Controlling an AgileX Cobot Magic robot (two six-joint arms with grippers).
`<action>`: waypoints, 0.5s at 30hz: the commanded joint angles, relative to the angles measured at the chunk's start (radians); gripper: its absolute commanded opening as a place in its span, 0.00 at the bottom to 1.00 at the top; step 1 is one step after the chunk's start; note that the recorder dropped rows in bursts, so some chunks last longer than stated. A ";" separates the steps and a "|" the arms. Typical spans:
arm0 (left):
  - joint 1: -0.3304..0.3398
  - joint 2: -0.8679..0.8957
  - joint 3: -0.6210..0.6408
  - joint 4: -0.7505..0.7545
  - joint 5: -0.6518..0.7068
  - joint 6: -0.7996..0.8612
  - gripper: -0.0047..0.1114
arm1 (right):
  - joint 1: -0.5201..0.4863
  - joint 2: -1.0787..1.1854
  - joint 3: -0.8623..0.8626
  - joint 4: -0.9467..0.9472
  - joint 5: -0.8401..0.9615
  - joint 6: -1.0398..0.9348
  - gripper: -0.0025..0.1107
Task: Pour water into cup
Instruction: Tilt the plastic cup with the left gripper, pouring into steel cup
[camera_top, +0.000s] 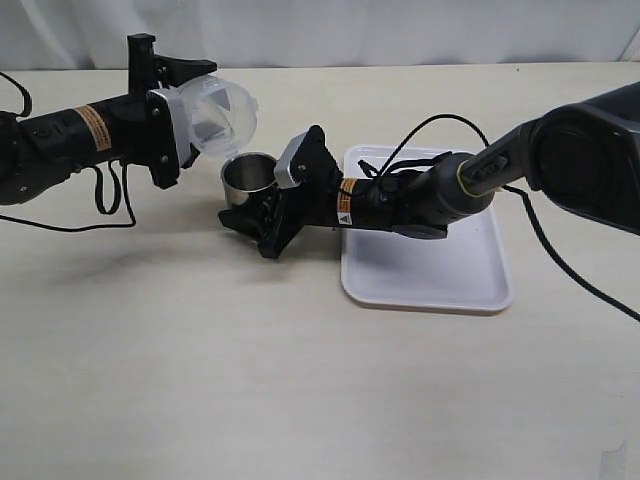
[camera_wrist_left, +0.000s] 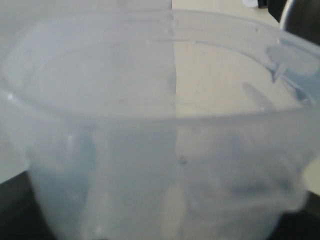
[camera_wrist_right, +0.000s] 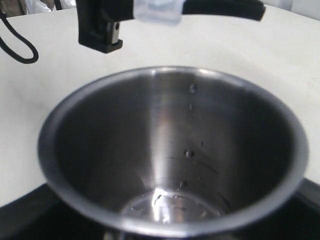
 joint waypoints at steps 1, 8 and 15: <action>-0.013 -0.006 -0.027 -0.017 -0.017 0.011 0.04 | 0.000 0.008 0.003 -0.015 0.037 0.007 0.06; -0.053 -0.006 -0.053 -0.029 0.032 0.011 0.04 | 0.000 0.008 0.003 -0.015 0.037 0.007 0.06; -0.055 -0.006 -0.053 -0.040 0.078 0.011 0.04 | 0.000 0.008 0.003 -0.015 0.037 0.007 0.06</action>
